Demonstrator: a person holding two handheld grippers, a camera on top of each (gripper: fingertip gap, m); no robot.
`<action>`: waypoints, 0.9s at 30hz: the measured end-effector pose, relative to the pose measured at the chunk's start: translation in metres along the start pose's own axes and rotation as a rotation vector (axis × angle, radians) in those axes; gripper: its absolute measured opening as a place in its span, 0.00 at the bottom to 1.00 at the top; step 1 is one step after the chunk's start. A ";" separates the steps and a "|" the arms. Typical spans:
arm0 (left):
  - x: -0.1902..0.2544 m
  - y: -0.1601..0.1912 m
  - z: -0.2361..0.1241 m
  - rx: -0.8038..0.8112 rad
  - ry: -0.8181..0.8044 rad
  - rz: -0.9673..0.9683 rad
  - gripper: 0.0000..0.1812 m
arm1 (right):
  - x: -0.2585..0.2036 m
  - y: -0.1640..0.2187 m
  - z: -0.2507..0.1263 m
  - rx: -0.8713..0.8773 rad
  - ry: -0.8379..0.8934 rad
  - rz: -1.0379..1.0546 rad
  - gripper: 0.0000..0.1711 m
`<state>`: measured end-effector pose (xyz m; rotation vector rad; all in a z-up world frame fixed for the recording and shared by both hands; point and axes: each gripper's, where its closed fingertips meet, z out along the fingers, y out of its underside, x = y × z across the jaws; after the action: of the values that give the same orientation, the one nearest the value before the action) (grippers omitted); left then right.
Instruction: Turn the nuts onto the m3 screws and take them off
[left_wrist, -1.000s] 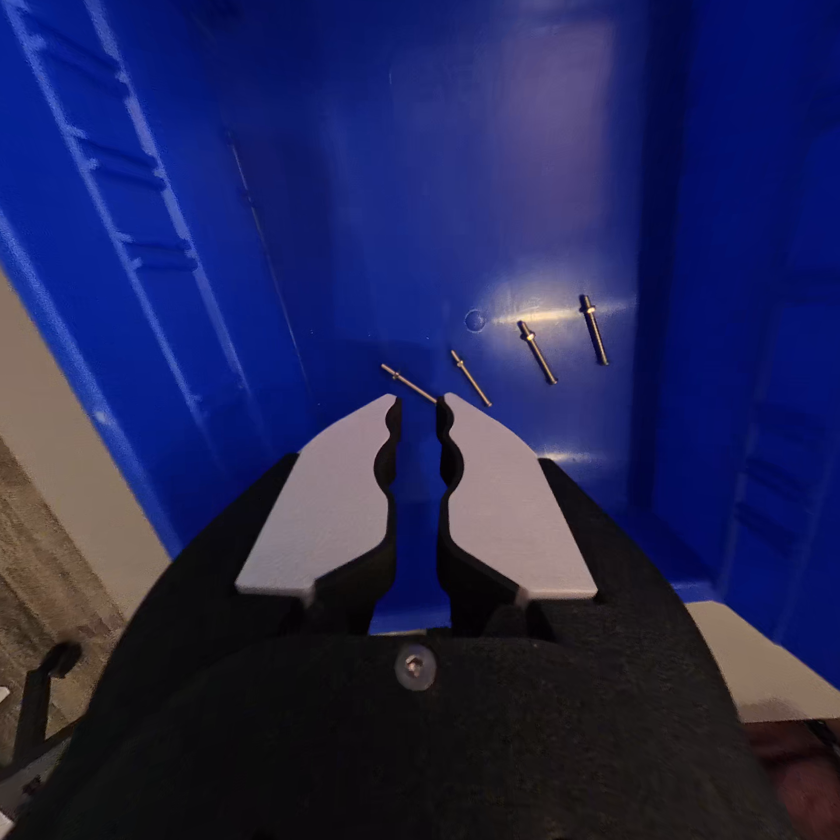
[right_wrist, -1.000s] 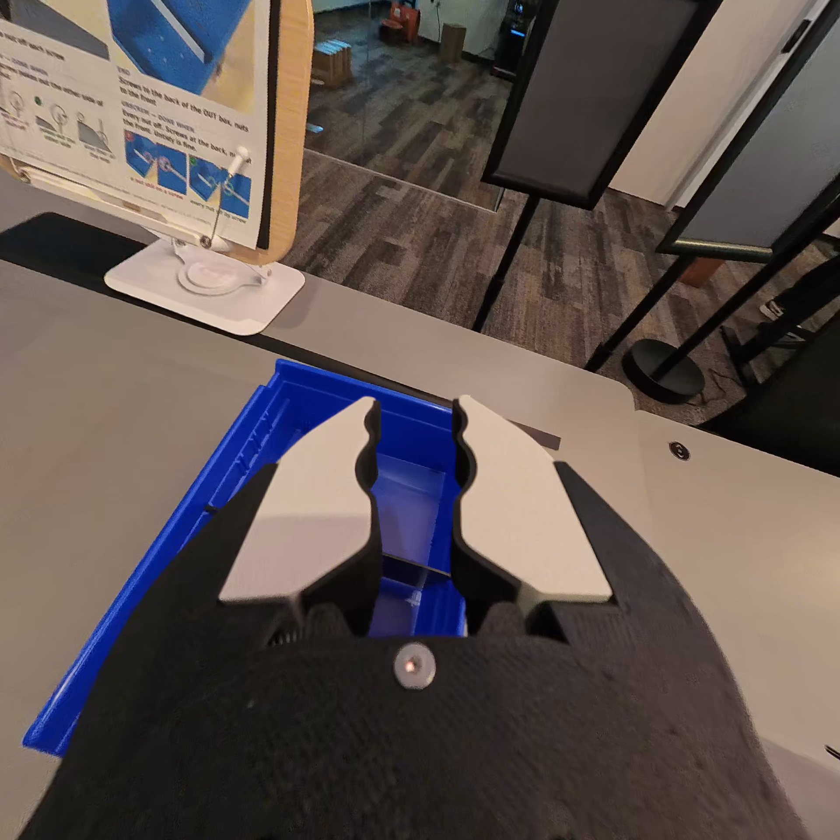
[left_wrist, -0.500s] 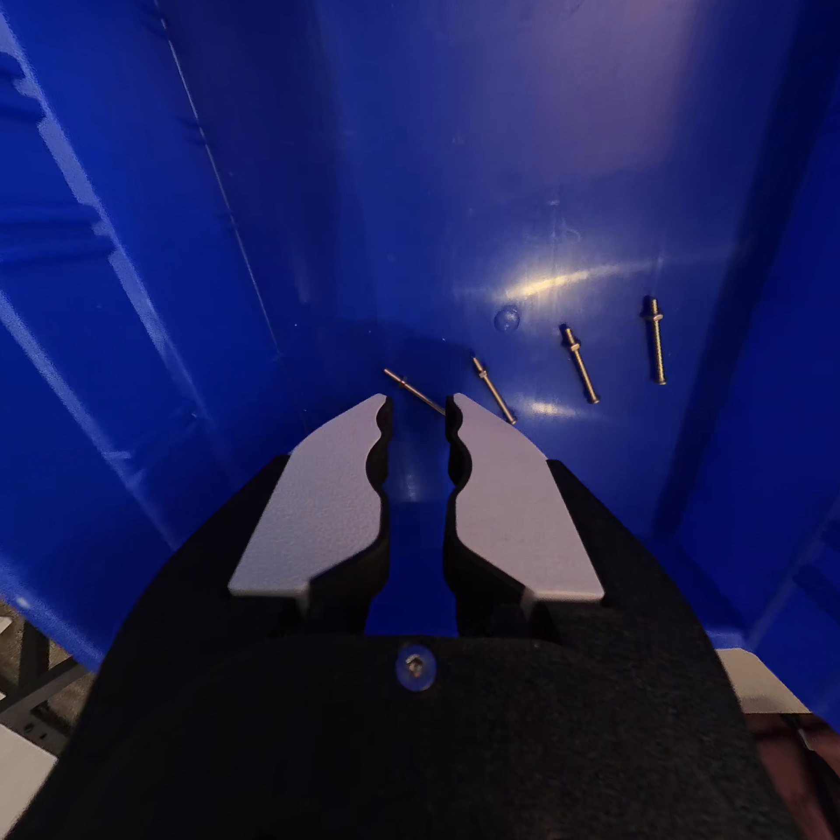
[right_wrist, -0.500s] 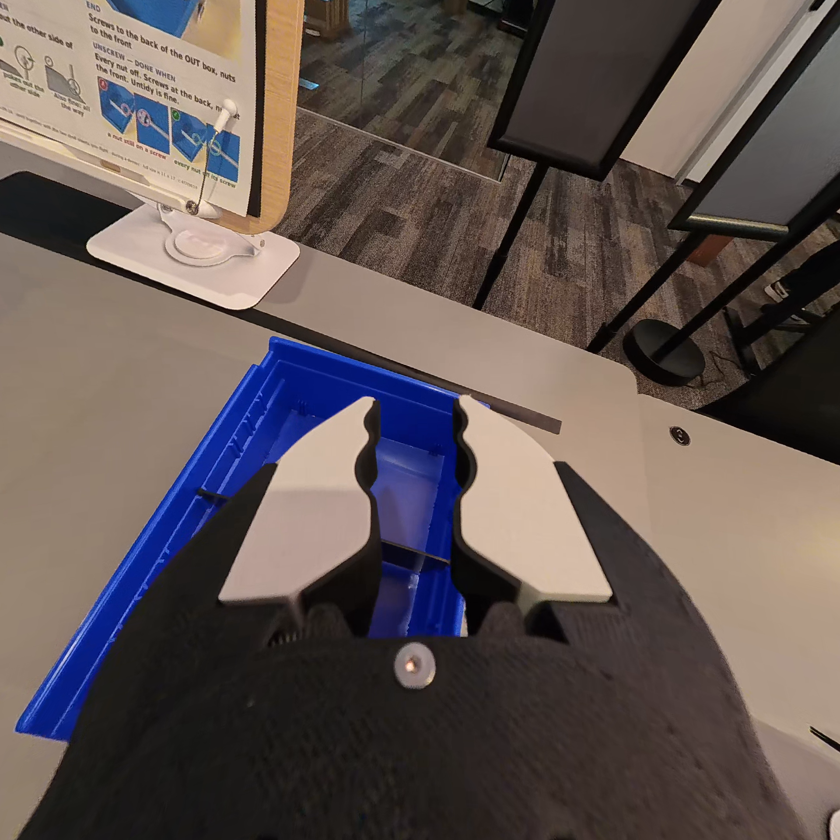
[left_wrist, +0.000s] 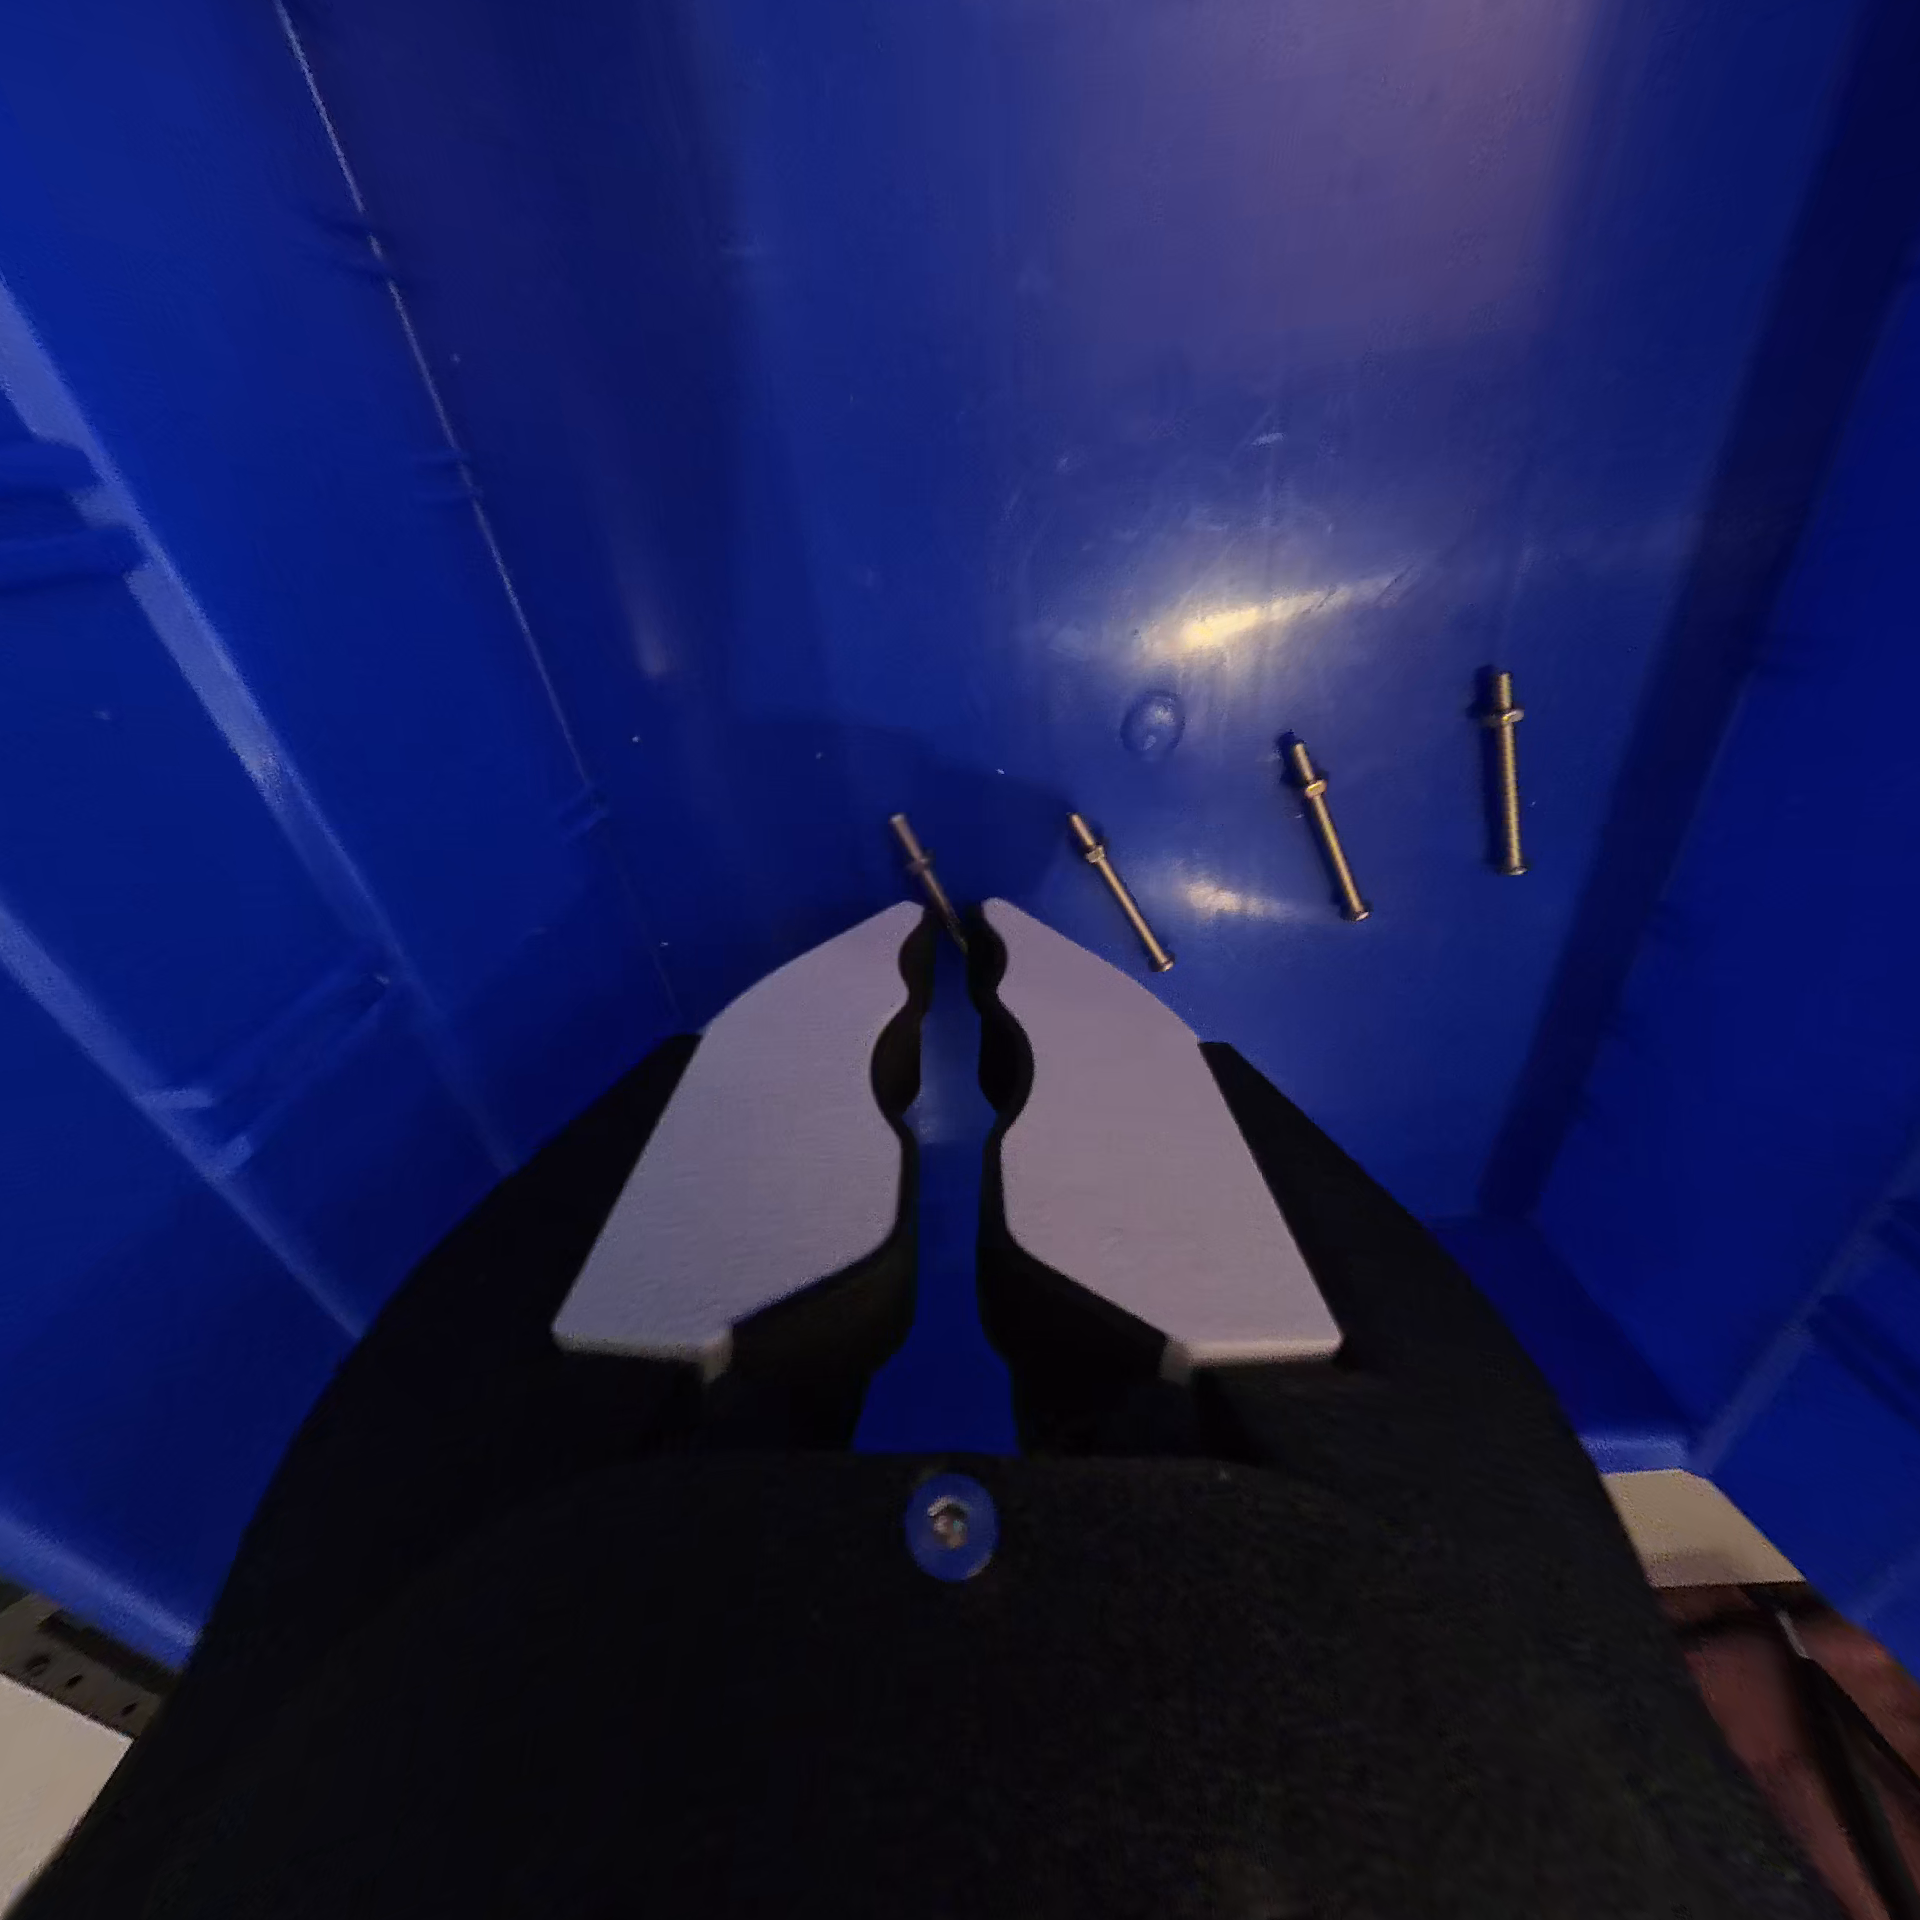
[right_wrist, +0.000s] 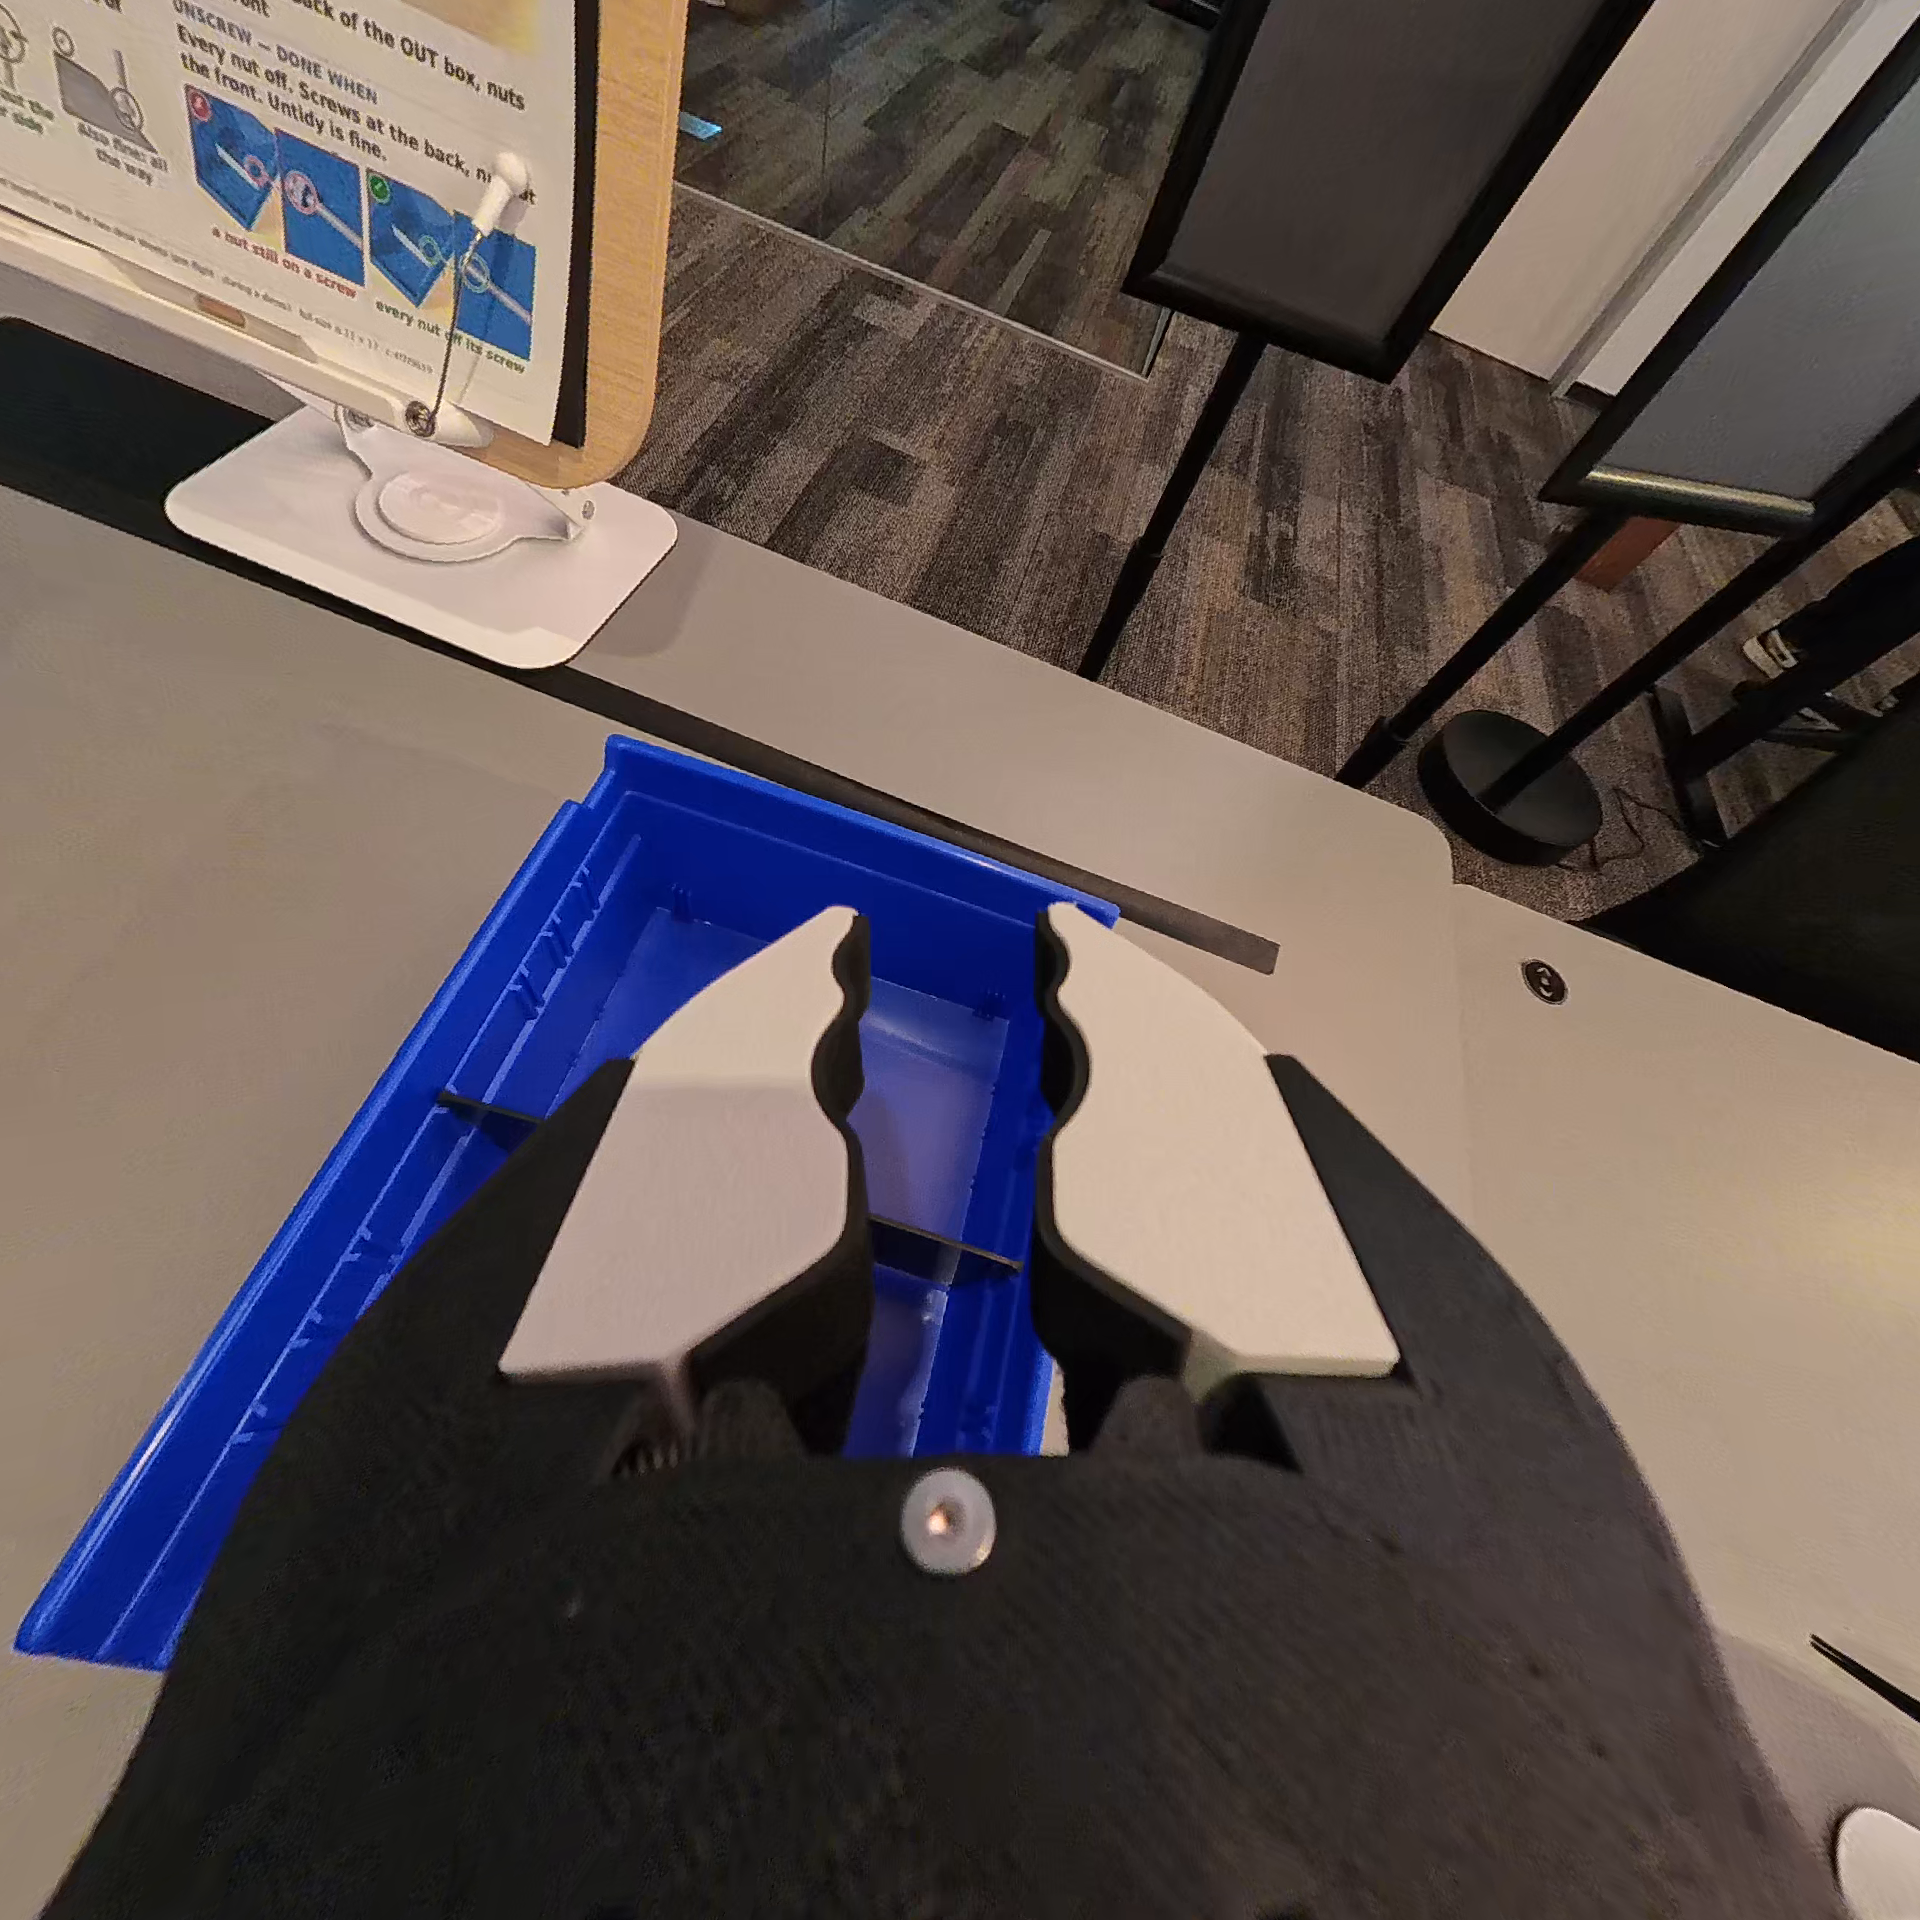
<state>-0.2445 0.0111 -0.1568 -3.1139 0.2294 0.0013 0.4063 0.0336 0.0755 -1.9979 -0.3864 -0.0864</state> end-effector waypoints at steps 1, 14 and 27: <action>0.000 0.001 0.000 -0.003 0.001 0.003 0.02 | 0.000 0.000 0.000 -0.001 0.000 -0.003 0.18; 0.001 0.003 -0.035 0.076 -0.019 0.071 0.02 | -0.007 -0.006 0.004 0.008 0.008 -0.044 0.18; 0.250 0.009 -0.218 0.921 0.664 0.852 0.01 | -0.259 -0.102 -0.055 0.522 -0.963 -0.140 0.18</action>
<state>0.0014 -0.0383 0.0607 -1.8248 1.1325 -0.8351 0.1367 -0.0349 0.1285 -1.3731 -1.0339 0.8341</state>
